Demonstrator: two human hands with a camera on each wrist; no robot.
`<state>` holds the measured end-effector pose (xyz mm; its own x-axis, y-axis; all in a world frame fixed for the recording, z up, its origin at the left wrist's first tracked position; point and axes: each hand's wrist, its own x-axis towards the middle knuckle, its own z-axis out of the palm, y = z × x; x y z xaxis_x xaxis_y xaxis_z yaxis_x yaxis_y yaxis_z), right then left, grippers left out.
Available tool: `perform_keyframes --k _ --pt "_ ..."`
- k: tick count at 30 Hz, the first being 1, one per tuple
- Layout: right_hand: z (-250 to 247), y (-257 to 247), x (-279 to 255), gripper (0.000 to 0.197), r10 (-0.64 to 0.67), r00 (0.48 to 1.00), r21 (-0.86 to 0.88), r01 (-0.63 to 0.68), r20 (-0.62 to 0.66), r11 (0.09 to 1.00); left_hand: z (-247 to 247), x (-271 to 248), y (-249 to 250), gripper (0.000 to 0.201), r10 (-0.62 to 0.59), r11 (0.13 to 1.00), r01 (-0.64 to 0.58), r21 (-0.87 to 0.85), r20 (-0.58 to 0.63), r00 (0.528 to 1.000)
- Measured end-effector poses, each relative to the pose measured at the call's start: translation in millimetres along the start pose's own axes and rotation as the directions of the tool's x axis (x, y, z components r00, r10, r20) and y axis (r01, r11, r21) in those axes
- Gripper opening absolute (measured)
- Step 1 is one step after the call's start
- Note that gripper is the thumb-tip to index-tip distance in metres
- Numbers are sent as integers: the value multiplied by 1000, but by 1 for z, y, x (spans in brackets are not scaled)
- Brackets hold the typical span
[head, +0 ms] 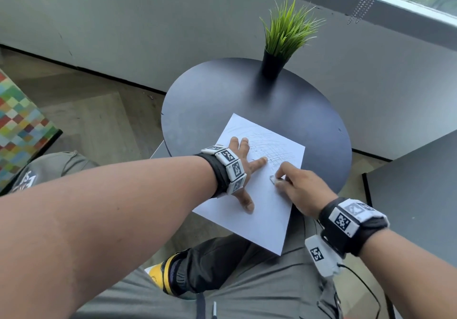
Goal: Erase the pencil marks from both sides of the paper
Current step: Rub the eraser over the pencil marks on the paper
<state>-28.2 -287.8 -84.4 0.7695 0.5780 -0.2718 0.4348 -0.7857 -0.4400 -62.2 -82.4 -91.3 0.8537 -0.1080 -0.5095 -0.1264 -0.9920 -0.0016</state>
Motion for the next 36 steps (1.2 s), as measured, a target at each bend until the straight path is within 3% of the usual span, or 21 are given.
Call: perform_keyframes --k 3,4,9,11,13,15,17,19,20,22,25,26,28,30,31,33,36 --pt "15 -20 -20 14 -176 965 -68 192 194 979 0 1 0 140 4 1000 -4 -2 -8 1000" --pt "15 -19 -20 14 -190 960 -79 210 205 974 -1 0 0 140 4 1000 -4 4 -8 1000" --pt "-4 11 1 14 0 999 -49 -2 -40 999 0 0 1 138 3 1000 -3 5 -19 1000" --pt "3 4 -6 13 -71 997 -89 74 32 993 2 0 0 139 0 1000 0 0 -17 1000" --pt "14 -11 -21 11 -200 963 -93 219 180 971 3 0 0 140 -2 1000 2 0 -23 1000" --pt "15 -10 -23 12 -237 950 -93 260 206 961 2 2 0 141 0 1000 0 2 -28 1000" --pt "6 2 -11 17 -114 990 -118 123 78 985 1 2 2 141 1 1000 -1 -9 -21 1000" --pt "-2 12 -4 18 16 999 -102 -20 -43 995 1 1 1 141 -6 1000 6 -15 -8 1000" --pt "-2 12 -5 18 21 998 -106 -26 -55 994 1 0 1 141 -9 1000 9 -15 -7 1000" --pt "5 -1 -15 16 -78 996 -140 82 37 987 3 0 1 141 -8 1000 8 -11 -22 1000" --pt "18 -16 -32 13 -243 939 -152 285 245 946 4 -1 2 140 -11 1000 11 -4 -36 999" --pt "16 -12 -29 14 -235 946 -179 277 225 944 3 -1 3 141 -13 1000 13 -4 -35 999" --pt "6 1 -15 18 -100 990 -197 117 96 973 3 0 4 142 -16 1000 15 -16 -33 999" --pt "-4 13 -5 19 16 1000 -160 -18 -19 987 3 -1 4 142 -17 1000 17 -27 -23 1000" --pt "-4 13 -6 19 7 999 -158 -12 -33 987 3 -2 4 141 -18 999 17 -27 -19 1000" --pt "1 1 -16 19 -82 996 -169 87 34 982 3 -3 4 141 -17 1000 16 -17 -21 1000" --pt "12 -11 -34 13 -252 950 -141 280 185 950 2 -4 4 140 -11 1000 11 -8 -34 999"
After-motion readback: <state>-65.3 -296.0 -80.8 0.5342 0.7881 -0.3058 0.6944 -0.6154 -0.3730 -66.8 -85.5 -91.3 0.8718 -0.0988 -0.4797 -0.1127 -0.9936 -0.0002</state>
